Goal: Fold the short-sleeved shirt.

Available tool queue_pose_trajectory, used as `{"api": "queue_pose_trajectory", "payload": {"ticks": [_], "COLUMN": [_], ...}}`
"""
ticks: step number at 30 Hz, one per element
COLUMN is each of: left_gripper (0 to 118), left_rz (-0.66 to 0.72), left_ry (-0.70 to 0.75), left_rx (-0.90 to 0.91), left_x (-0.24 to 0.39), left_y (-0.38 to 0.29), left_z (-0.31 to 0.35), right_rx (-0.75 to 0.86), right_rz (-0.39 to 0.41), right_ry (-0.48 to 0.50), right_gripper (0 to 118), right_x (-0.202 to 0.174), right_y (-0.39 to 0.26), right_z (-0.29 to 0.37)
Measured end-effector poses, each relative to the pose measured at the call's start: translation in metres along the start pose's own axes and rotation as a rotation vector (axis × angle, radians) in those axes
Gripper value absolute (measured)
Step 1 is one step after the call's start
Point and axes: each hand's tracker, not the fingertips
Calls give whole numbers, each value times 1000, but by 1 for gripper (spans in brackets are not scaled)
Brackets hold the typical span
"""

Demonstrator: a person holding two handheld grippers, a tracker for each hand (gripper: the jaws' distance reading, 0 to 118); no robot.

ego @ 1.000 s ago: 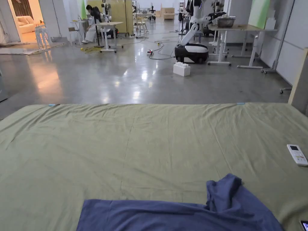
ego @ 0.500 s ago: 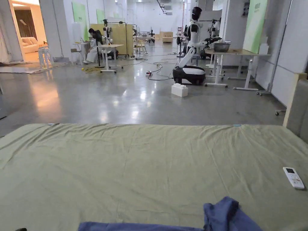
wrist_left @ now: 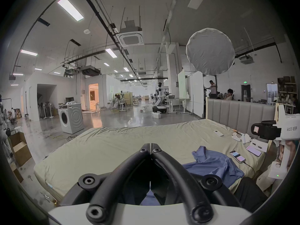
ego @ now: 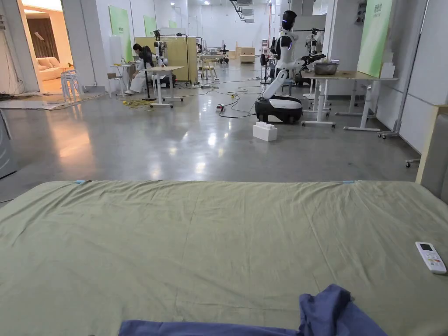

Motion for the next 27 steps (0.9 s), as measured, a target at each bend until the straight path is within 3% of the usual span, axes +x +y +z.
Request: {"api": "queue_pose_trajectory", "payload": {"ticks": [8, 17, 18, 19, 20, 21, 24, 25, 27], "left_gripper": [0, 0, 7, 23, 55, 76, 79, 79, 79], "left_rz": [37, 101, 101, 103, 118, 137, 244, 273, 220], "left_ry": [-18, -65, -57, -60, -68, -77, -144, -105, -42], "left_rx": [-31, -269, -334, -403, -471, -521, -660, -714, -773], "left_x": [-9, -33, -37, -41, -48, -53, -72, -77, -78], "left_y": [-5, -45, -52, -61, -74, -85, -131, -146, -168], "left_z": [-20, -123, -146, -168, -195, -215, -288, -313, -345], "right_rx": [-21, -112, -135, -160, -176, -188, -279, -309, -325], "right_rz": [-15, -58, -66, -65, -58, -54, -84, -93, -115], "right_ry": [-25, -22, -21, -17, -17, -17, 20, 32, 26], "right_gripper": [0, 0, 0, 0, 0, 0, 0, 0, 0], "right_x": [8, 18, 21, 23, 24, 25, 32, 35, 39], "right_y": [-4, -24, -29, -34, -38, -42, -57, -63, -71], "right_z": [-11, -36, -39, -41, -43, -43, -48, -49, -49]}}
